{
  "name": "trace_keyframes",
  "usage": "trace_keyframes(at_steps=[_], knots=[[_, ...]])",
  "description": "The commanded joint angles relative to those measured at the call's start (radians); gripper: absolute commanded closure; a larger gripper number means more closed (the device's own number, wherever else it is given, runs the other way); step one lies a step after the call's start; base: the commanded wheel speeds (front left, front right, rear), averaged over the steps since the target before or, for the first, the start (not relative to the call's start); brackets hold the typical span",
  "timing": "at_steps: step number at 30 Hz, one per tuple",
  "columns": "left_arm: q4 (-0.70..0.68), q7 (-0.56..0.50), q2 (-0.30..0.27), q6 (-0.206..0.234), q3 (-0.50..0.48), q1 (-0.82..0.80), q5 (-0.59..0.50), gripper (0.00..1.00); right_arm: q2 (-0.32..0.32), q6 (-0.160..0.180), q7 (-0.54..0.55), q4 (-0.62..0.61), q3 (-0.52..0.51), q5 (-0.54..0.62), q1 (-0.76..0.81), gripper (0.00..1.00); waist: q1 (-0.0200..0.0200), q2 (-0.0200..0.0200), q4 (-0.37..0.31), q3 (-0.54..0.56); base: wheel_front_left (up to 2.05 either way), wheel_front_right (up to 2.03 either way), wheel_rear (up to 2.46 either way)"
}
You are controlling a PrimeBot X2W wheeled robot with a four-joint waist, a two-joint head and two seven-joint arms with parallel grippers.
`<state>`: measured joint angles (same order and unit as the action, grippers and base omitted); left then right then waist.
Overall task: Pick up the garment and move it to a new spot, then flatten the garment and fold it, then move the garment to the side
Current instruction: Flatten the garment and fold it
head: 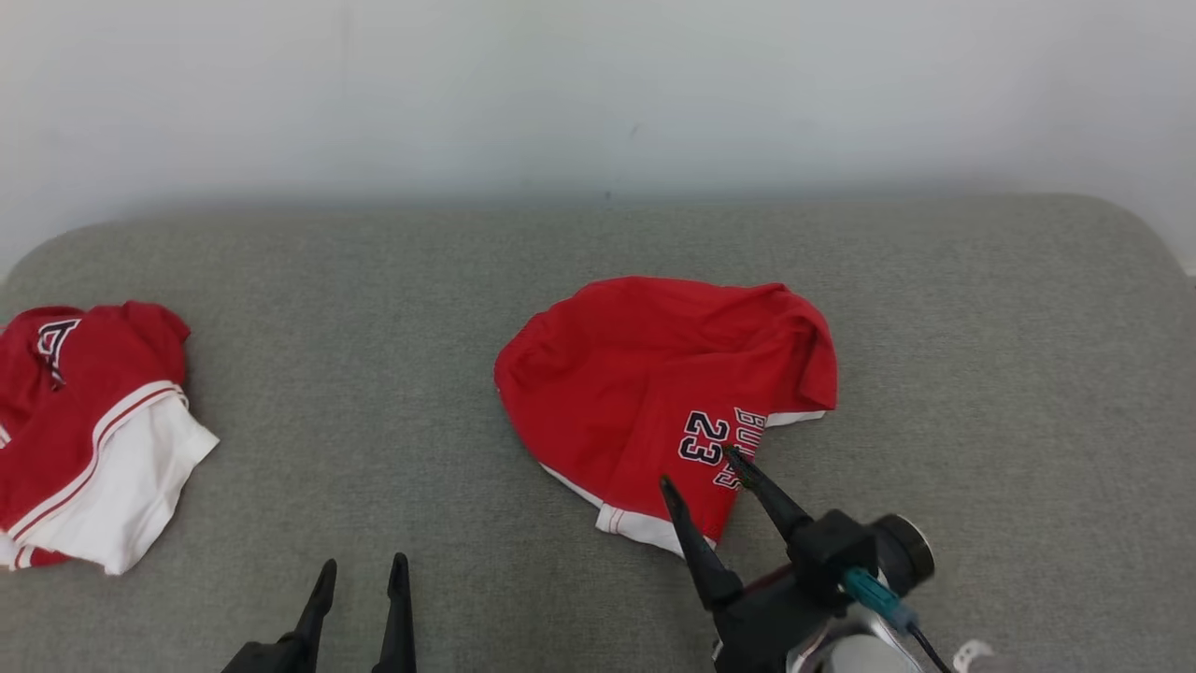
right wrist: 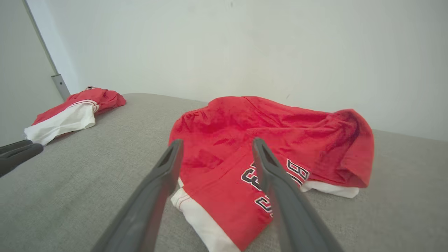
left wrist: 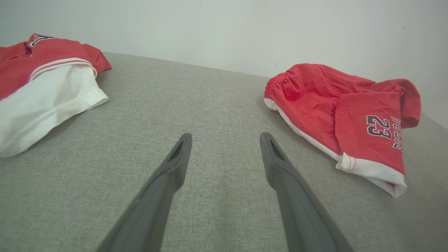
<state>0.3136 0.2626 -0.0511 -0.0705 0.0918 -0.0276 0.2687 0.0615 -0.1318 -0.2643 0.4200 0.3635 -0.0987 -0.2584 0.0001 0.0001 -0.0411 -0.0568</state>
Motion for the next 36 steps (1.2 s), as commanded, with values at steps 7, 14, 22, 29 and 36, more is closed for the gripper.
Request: trace_keyframes(at_steps=[7,14,22,29,36], knots=[[0.017,0.003,0.001,0.011,0.018,-0.029,0.026,0.00,-0.007,0.002,0.000,0.137,0.039,0.023,-0.135,0.00,-0.0001,-0.0001,0.114,-0.054,0.00,0.00,0.00],[0.016,0.003,0.001,0.014,0.016,-0.031,0.044,0.00,-0.007,0.002,0.000,0.267,0.047,0.079,-0.152,0.00,-0.0001,-0.0001,0.178,-0.076,0.00,0.00,0.00],[0.019,0.003,0.001,0.015,0.015,-0.026,0.059,0.00,0.018,0.002,0.000,0.296,0.030,0.137,-0.105,0.00,-0.0001,-0.0001,0.175,-0.089,0.00,0.00,0.00],[0.022,0.003,0.001,0.015,0.023,-0.048,0.059,0.00,0.013,0.002,0.000,0.291,0.008,0.164,-0.110,0.00,-0.0001,-0.0001,0.170,-0.097,0.00,0.00,0.00],[0.028,0.003,0.001,0.012,0.016,-0.046,0.064,0.00,0.006,0.002,0.000,0.295,-0.005,0.171,-0.098,1.00,-0.0001,-0.0001,0.168,-0.095,0.00,0.00,0.00]])
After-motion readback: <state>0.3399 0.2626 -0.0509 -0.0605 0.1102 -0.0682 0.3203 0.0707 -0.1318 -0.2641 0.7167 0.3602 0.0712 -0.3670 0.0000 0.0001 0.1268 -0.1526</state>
